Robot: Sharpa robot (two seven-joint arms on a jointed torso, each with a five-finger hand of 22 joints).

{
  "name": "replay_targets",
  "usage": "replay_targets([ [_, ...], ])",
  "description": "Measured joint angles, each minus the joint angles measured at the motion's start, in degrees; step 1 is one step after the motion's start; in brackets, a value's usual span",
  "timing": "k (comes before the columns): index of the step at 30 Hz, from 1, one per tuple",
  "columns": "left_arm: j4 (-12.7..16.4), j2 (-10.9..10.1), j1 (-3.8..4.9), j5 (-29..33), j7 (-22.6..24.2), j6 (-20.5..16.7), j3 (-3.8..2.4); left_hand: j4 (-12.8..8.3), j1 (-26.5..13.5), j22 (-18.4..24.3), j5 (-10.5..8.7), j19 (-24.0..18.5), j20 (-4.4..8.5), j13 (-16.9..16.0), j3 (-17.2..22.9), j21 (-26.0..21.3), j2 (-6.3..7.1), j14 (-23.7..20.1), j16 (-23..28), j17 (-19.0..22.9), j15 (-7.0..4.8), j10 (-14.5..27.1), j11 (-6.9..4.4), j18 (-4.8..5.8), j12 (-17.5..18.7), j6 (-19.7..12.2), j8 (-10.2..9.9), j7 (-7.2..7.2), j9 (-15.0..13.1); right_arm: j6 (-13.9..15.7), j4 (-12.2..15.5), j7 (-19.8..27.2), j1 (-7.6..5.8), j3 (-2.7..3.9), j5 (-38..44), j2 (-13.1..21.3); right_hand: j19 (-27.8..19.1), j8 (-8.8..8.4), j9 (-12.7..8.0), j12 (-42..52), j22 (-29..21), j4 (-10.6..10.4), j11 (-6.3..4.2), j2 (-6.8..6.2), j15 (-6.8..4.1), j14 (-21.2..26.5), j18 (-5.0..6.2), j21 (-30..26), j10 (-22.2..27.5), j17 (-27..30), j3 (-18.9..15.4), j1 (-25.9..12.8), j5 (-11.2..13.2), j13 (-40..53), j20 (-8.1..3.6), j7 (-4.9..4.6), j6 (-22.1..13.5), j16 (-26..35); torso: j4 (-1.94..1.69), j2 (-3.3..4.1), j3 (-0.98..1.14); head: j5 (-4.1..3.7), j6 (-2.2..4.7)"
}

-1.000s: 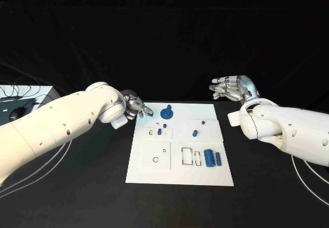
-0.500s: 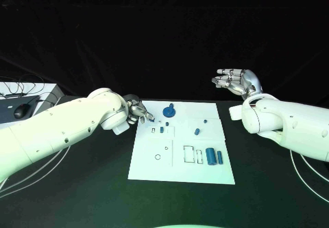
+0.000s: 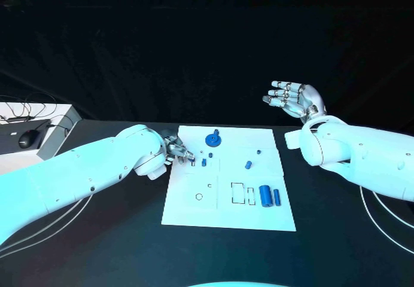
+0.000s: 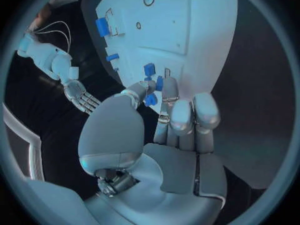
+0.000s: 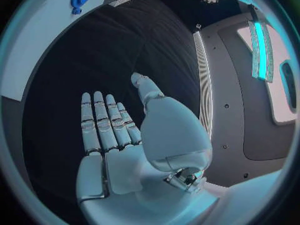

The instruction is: Assemble the parts on the task board

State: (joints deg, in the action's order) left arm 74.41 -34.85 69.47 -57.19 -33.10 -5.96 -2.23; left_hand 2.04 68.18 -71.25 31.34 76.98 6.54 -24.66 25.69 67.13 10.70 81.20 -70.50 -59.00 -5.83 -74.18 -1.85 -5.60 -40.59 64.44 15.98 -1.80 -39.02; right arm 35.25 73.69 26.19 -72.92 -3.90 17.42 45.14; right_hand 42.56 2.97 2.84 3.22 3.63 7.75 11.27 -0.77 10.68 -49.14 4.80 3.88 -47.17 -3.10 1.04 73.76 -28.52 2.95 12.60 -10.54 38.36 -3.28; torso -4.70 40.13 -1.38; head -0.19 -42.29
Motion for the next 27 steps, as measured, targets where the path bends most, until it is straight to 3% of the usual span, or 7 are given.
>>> replay_targets([
  [3,-0.17,0.26,-0.18,-0.34,-0.08,-0.28,0.18,0.0,0.0,0.0,0.0,0.0,0.0,-0.22,0.0,0.0,0.0,0.01,0.0,0.12,0.01,0.0,0.0,0.0,0.0,0.0,-0.01,0.0,-0.2,0.14,-0.34,0.38,0.0,0.0,0.25,-0.14,-0.78,0.0,0.0,0.0,-0.09,0.0,0.3,0.0,0.0,0.0,0.0,0.0,0.3,0.0,0.0,0.0,0.0,0.0,0.31,-0.08,-0.08,0.0,0.0,0.04,0.03,-0.13,-0.01],
  [16,-1.73,1.48,-1.0,-1.32,-0.34,-0.31,0.37,0.0,-0.01,0.0,-0.08,-0.01,-0.01,-0.22,0.0,0.0,0.0,-0.11,0.0,0.19,-0.11,0.0,0.0,0.01,0.0,0.0,-0.16,0.01,-0.23,0.45,-0.26,1.04,0.0,0.0,0.77,-0.29,-3.0,0.0,-0.06,-0.23,-0.25,-0.4,0.61,0.0,0.47,0.84,0.01,0.0,1.63,-0.01,-0.4,0.0,0.0,-0.05,-0.3,0.31,-1.75,0.0,-0.07,0.17,0.13,-0.34,-0.57],
  [27,-1.72,1.54,-1.05,-2.11,-0.51,0.21,0.32,0.0,-0.05,0.0,-0.21,-0.01,-0.01,-0.4,0.0,0.0,0.03,-0.12,0.0,0.19,-0.11,0.0,0.0,0.02,0.22,0.0,-0.37,0.01,-0.24,0.44,-0.16,1.06,0.0,-0.01,0.85,-0.19,-3.34,0.0,-0.06,-0.22,-0.24,-0.56,0.6,0.0,0.47,0.84,0.02,-0.12,2.05,-0.02,-0.23,0.0,0.0,-0.05,-0.23,0.12,-1.93,0.0,-0.16,0.16,0.18,-0.59,-1.14],
])
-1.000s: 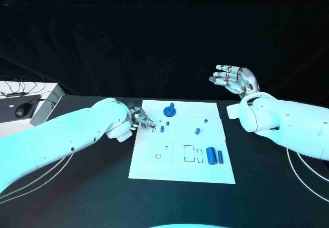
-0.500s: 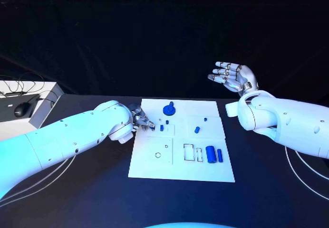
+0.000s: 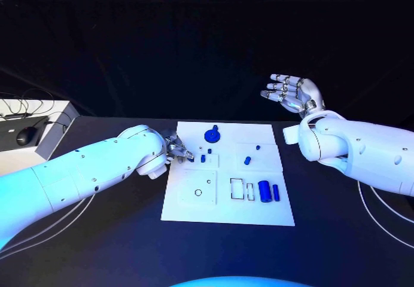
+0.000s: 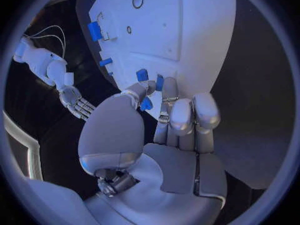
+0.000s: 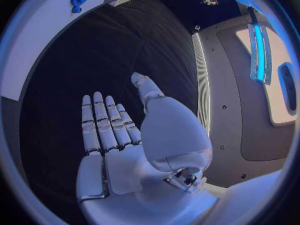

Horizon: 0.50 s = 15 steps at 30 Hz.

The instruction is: Assemble the parts on the task board

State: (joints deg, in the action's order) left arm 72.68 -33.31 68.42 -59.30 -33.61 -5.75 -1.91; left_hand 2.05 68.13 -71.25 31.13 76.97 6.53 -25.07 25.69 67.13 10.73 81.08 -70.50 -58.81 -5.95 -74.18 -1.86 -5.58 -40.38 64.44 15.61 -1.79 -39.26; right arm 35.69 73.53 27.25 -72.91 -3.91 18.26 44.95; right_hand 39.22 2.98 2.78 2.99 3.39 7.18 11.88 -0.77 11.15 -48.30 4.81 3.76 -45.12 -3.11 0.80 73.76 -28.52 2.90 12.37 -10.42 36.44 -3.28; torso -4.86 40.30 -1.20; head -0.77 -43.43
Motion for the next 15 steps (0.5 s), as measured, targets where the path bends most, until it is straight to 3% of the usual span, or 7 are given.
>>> replay_targets([
  [4,0.03,0.0,0.0,-0.29,-0.01,0.41,0.0,0.0,-0.01,0.0,-0.02,0.0,0.0,-0.08,0.0,0.0,0.0,0.0,0.0,0.11,0.0,0.0,0.0,0.0,0.0,0.0,-0.01,0.0,-0.1,-0.01,0.01,0.0,0.0,0.0,0.01,0.02,-0.94,0.0,0.0,0.0,-0.07,-0.16,0.0,0.0,0.12,0.12,-0.01,-0.13,0.0,0.0,-0.16,0.0,0.0,0.0,0.04,0.19,-0.2,0.0,-0.01,-0.05,0.0,-0.03,-0.14],
  [6,0.04,0.0,0.0,-0.47,-0.02,0.66,-0.01,0.0,-0.01,0.0,0.1,0.0,0.0,-0.08,0.0,0.0,0.01,0.0,0.0,0.11,0.0,0.0,0.0,0.0,0.0,0.0,-0.01,0.0,-0.13,-0.01,0.01,-0.01,0.0,0.0,0.01,0.04,-0.99,0.0,0.0,0.0,-0.07,-0.16,0.0,0.0,0.21,0.21,-0.86,-0.13,0.0,0.0,-0.16,0.0,0.0,0.0,0.03,0.2,-0.2,0.0,-0.01,-0.07,0.0,-0.03,-0.2],
  [15,0.06,-0.01,0.04,-0.93,-0.09,1.5,-0.06,0.0,-0.1,0.0,0.21,0.0,0.0,-0.08,0.0,0.0,0.09,0.0,0.0,0.11,0.0,0.0,0.0,0.01,0.0,0.0,-0.29,0.0,-0.36,-0.04,-0.02,-0.06,0.0,0.0,0.01,0.09,-1.4,0.0,0.0,0.0,-0.12,-0.16,0.0,0.0,0.21,0.2,-0.87,-0.13,0.0,0.04,-0.16,0.0,0.0,0.0,0.03,0.2,-0.2,0.0,-0.01,-0.12,-0.01,0.03,-0.37],
])
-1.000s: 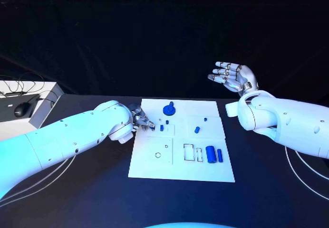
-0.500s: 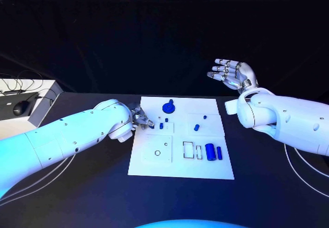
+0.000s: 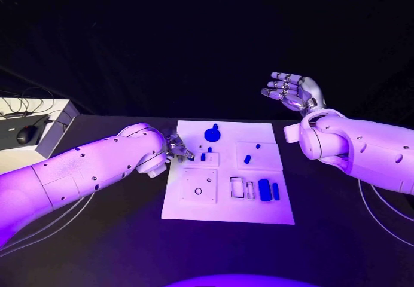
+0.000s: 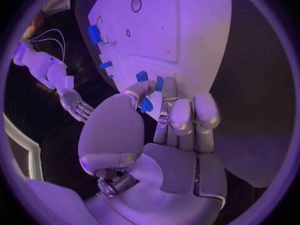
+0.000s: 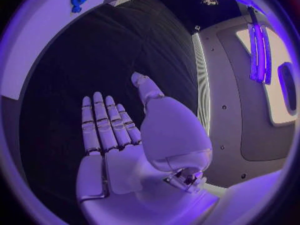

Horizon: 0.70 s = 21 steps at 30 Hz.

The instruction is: Assemble the parts on the task board

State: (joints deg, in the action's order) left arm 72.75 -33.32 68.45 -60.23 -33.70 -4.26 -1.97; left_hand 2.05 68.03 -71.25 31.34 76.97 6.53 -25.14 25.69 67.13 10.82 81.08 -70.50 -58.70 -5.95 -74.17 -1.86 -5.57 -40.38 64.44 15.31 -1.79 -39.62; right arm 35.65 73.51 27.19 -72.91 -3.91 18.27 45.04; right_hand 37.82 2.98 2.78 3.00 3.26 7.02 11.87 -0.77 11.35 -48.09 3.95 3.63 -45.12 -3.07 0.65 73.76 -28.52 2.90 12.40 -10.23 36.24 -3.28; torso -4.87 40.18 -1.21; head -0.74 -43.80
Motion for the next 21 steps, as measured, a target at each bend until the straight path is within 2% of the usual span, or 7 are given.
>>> replay_targets([
  [14,-0.36,0.33,0.02,-0.24,-0.08,0.27,-0.05,0.0,0.02,0.0,0.0,0.0,0.0,-0.09,0.0,0.0,-0.02,0.0,0.0,0.0,0.0,0.0,0.0,0.0,0.0,0.0,-0.03,0.0,0.0,-0.1,-0.12,-0.06,0.0,-0.01,0.0,0.01,-0.82,0.0,-0.05,0.0,0.0,0.0,0.0,0.0,0.0,0.42,0.0,0.01,0.0,-0.01,0.0,0.0,0.0,0.0,0.0,0.0,0.0,0.0,-0.03,-0.01,0.01,-0.08,0.02],
  [21,-1.19,0.94,0.08,-0.34,-0.16,0.35,-0.13,0.0,-0.18,-0.09,0.0,0.0,0.0,-0.21,0.0,0.0,-0.24,0.01,0.0,0.0,0.01,0.0,0.0,0.01,0.0,0.39,-0.16,-0.03,0.01,-0.19,-0.2,-0.09,0.0,-0.03,0.0,0.0,-0.84,0.0,-0.04,0.0,0.0,0.0,0.0,0.0,-0.03,0.45,0.0,0.01,0.0,-0.01,0.0,0.0,0.0,0.0,-0.02,0.0,0.0,0.0,-0.03,0.05,0.08,-0.13,-0.03],
])
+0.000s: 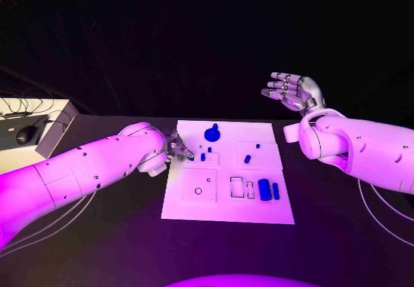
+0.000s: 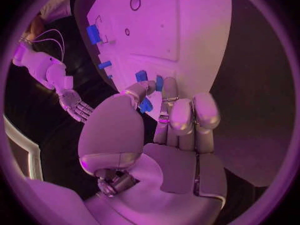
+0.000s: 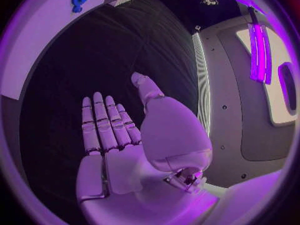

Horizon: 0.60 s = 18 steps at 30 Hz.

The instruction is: Assemble the parts on the task board

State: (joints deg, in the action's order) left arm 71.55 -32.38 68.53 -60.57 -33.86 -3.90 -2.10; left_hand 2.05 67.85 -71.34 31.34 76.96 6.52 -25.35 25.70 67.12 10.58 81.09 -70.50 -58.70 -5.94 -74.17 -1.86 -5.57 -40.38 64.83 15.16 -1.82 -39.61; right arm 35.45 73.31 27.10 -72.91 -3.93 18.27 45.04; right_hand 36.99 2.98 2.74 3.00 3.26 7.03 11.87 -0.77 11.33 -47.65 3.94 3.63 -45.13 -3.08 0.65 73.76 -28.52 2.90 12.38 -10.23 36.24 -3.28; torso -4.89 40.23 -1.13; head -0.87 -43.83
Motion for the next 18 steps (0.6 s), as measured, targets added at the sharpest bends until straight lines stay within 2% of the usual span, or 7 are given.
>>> replay_targets([
  [2,-0.37,0.23,0.03,0.0,-0.03,0.09,-0.01,0.0,-0.01,0.0,0.0,0.0,0.0,-0.02,0.0,0.0,-0.02,0.0,0.0,0.0,0.0,0.0,0.0,0.0,0.0,0.0,-0.01,0.0,0.0,-0.05,-0.02,-0.01,0.0,0.0,0.0,-0.01,-0.18,0.0,0.0,0.0,0.0,0.0,0.0,0.0,-0.17,0.17,0.01,0.0,0.0,0.0,0.0,0.0,0.0,0.0,-0.18,0.0,0.0,0.0,0.02,0.01,0.02,0.0,-0.07],
  [8,-1.19,0.76,0.13,0.02,-0.04,0.67,-0.07,-0.32,-1.37,-0.11,0.0,0.0,0.0,-0.28,-0.32,0.0,-1.38,0.02,0.0,0.02,0.01,0.0,0.0,0.0,0.0,0.13,-0.05,0.12,-0.15,-0.22,-0.02,-0.06,0.02,-0.02,0.0,0.01,-0.39,0.0,0.0,0.0,-0.05,0.0,0.0,0.0,0.04,0.38,0.01,0.0,0.0,0.0,0.0,0.0,-0.23,0.0,0.02,0.0,0.0,0.0,0.03,0.01,0.03,-0.09,-0.21],
  [18,-1.86,1.19,0.24,0.08,-0.04,1.58,-0.12,-1.36,-1.74,-0.35,0.0,0.0,0.0,-0.61,-1.36,0.0,-1.75,0.13,-1.41,-1.58,0.07,-0.59,0.23,0.01,0.0,0.83,-0.63,0.23,0.79,-0.44,-0.17,-0.11,0.02,-0.06,0.0,0.04,-0.38,0.0,0.0,0.0,-0.05,0.0,0.0,0.0,0.04,0.37,0.0,0.0,0.0,-0.01,0.0,0.0,-0.23,0.0,0.02,0.0,0.0,0.0,0.01,-0.08,0.03,-0.18,-0.43],
])
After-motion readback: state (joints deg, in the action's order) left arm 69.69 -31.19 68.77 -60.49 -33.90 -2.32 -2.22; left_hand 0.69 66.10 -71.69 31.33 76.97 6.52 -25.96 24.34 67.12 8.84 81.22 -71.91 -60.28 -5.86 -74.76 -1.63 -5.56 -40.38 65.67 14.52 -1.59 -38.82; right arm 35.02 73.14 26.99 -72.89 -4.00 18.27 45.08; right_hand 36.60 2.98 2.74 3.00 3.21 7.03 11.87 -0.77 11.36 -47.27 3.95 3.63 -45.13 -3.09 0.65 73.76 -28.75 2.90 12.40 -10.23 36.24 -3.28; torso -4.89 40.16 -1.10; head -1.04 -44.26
